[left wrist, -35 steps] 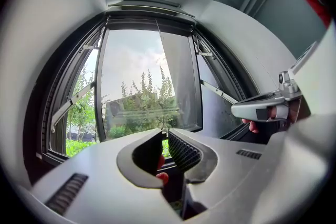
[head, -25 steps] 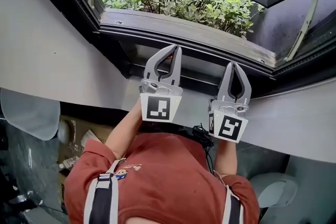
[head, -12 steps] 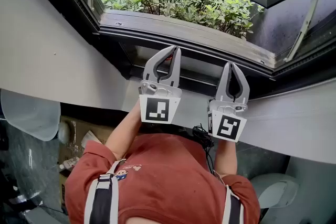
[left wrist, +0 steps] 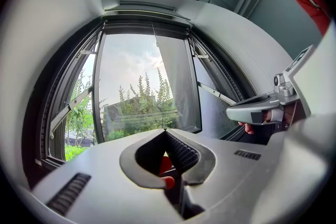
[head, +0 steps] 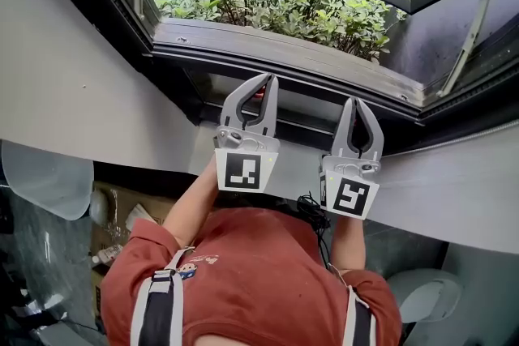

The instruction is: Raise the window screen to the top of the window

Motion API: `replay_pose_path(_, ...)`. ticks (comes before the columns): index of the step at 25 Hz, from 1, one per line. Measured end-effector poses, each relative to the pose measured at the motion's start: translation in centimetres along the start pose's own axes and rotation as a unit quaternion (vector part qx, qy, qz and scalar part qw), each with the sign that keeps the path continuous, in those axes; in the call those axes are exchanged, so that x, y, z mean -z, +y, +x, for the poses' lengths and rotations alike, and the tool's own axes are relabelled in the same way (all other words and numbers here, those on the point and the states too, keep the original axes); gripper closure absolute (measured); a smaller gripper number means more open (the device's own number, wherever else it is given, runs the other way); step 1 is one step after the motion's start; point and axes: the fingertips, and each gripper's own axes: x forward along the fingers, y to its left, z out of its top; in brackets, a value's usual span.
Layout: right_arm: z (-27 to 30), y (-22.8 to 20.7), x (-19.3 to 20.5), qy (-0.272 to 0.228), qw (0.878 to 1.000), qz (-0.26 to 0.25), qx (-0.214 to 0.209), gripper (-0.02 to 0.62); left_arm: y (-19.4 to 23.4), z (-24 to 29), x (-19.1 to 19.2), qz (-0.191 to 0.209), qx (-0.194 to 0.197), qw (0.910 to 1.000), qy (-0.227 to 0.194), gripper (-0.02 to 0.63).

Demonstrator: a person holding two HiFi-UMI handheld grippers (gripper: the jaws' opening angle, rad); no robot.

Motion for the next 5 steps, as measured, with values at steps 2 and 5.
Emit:
replay_pose_path(2, 0.02, -0.02, 0.06, 0.0, 1.0, 0.0, 0.0, 0.584, -0.04, 0.01, 0.04, -0.001, 0.0, 1.0, 0.0, 0.6)
replay_pose_path(5, 0.05, -0.03, 0.21, 0.003, 1.0, 0.0, -0.003, 0.584, -0.11, 0.03, 0.19, -0.005, -0.001, 1.0, 0.004, 0.6)
